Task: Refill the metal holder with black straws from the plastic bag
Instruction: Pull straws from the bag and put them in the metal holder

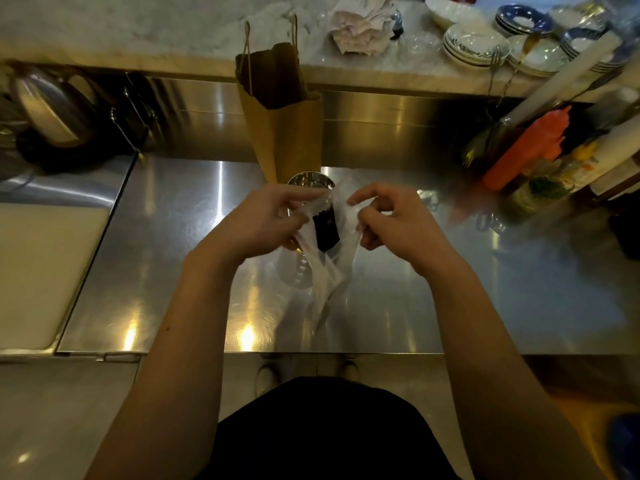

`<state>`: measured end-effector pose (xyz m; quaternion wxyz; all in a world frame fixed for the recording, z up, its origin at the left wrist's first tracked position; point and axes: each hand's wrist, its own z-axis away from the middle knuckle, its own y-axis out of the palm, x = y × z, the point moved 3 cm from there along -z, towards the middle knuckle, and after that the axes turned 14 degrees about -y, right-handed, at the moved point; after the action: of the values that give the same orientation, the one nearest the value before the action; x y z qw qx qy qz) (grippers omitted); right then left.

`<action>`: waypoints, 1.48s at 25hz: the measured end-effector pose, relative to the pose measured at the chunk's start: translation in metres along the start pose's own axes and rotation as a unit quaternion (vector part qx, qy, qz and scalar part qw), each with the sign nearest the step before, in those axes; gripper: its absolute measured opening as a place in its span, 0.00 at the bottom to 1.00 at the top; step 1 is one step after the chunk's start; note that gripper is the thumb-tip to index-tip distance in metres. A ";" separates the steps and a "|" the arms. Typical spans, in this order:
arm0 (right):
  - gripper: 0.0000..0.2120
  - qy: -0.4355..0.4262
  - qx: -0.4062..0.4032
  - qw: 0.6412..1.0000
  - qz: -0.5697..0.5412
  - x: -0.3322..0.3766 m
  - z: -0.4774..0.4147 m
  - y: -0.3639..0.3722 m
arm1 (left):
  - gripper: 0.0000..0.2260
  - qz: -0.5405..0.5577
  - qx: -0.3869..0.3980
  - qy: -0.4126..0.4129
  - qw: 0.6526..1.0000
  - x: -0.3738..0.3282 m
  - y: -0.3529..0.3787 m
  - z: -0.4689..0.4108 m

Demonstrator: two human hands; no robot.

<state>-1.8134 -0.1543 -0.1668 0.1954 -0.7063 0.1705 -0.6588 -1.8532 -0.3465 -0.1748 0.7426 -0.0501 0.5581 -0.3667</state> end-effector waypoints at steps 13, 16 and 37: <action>0.08 -0.015 0.071 0.994 0.085 -0.003 -0.019 0.014 | 0.21 0.001 -0.035 -0.022 0.999 -0.003 -0.013 0.000; 0.08 -0.025 0.041 0.995 0.086 0.004 -0.025 0.022 | 0.19 0.009 -0.054 0.000 0.999 -0.010 -0.011 -0.001; 0.38 0.134 0.173 0.972 0.085 0.009 -0.029 0.021 | 0.15 0.060 0.145 -0.188 0.970 0.010 -0.014 -0.003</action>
<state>-1.8414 -0.1788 -0.1681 0.3451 -0.5504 0.1382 -0.7476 -1.8620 -0.3618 -0.1766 0.8542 0.0237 0.3513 -0.3827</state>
